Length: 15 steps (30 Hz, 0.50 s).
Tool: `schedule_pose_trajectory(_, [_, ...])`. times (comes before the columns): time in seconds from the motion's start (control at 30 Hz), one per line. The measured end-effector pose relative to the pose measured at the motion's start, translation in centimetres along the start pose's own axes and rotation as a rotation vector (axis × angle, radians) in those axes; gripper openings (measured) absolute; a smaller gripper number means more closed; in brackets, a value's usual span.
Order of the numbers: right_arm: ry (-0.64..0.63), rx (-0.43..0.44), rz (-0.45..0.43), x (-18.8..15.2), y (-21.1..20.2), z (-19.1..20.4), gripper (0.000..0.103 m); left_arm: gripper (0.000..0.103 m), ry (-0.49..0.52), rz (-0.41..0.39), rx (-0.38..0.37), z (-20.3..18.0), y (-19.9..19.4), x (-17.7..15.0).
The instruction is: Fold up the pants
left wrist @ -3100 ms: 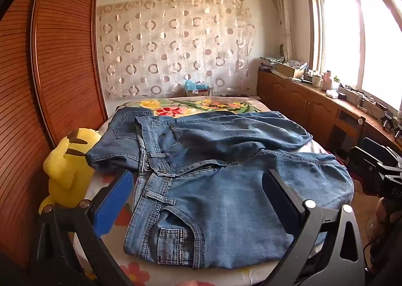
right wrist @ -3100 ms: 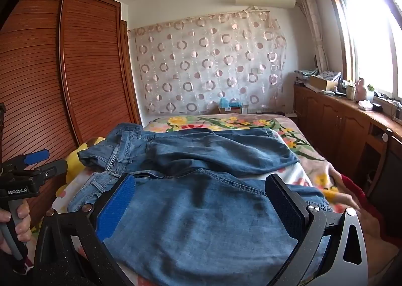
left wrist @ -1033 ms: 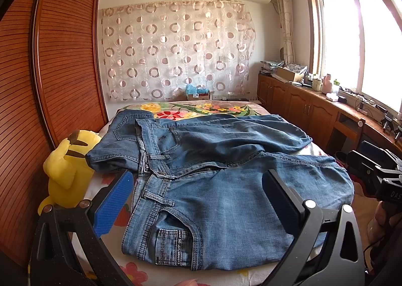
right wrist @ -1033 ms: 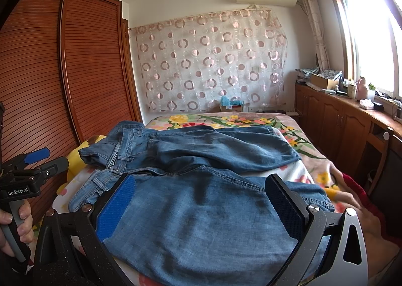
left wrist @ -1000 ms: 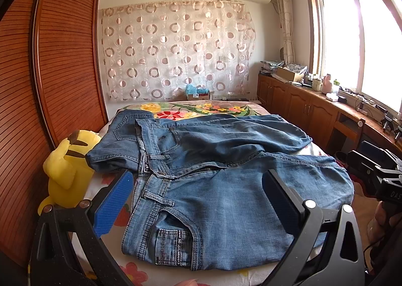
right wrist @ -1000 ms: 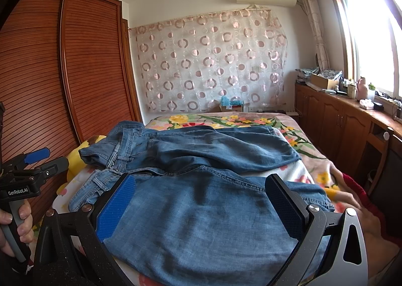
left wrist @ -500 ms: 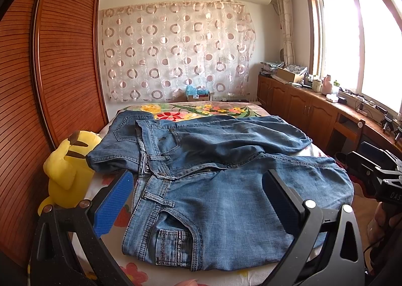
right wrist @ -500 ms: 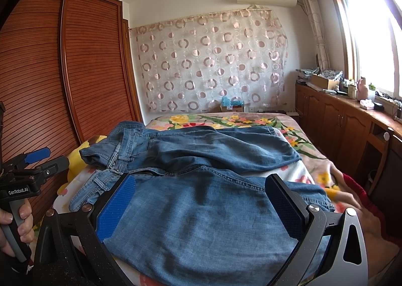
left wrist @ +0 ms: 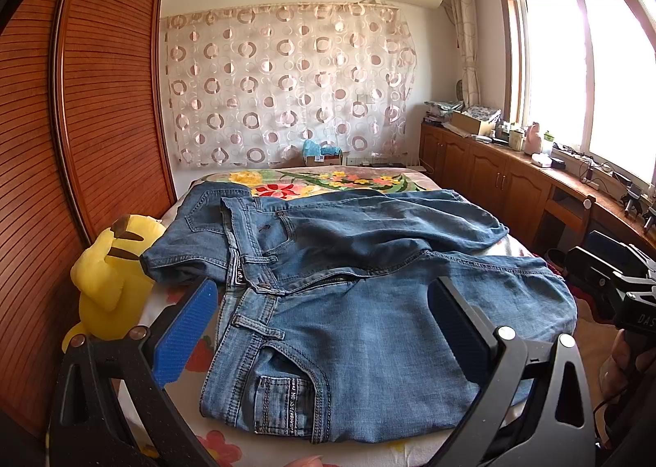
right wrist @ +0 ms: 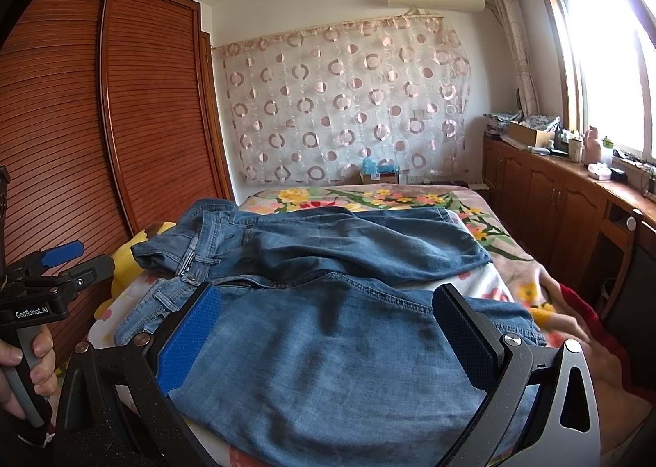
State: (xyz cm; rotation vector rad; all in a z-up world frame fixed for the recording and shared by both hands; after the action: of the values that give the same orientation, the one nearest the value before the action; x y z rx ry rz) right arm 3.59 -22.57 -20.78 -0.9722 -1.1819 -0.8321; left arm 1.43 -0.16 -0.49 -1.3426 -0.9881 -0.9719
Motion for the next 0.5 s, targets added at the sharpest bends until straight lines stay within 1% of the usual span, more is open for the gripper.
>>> schedule_pose_trajectory(0.1, [-0.002,0.002,0.0,-0.1,-0.1,0.0,0.103,0.103,0.001,0.003,-0.002,0.0,0.0,0.0])
schedule_pose_trajectory(0.33, [-0.013,0.002,0.043,-0.9,0.9,-0.8,0.103,0.103,-0.005,0.06,-0.004,0.5,0.9,-0.4])
schedule_pose_trajectory(0.5, [-0.023,-0.011,0.081,-1.5,1.7,-1.8,0.103,0.102,-0.013,0.101,0.007,1.6,2.2,-2.1])
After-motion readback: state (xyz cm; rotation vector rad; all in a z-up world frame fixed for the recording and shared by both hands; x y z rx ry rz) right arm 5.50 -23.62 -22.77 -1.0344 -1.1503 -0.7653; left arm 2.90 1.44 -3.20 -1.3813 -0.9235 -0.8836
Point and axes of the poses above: each gripper's, at about its wrist camera, not at the fingertips, and y roughly the way its jaws point, z to its left, x to its top, the point moved 2 cm from there along y, roughly the way its jaws point, and after that the axes turned 9 degrees about -z, right-handed, at the moved point
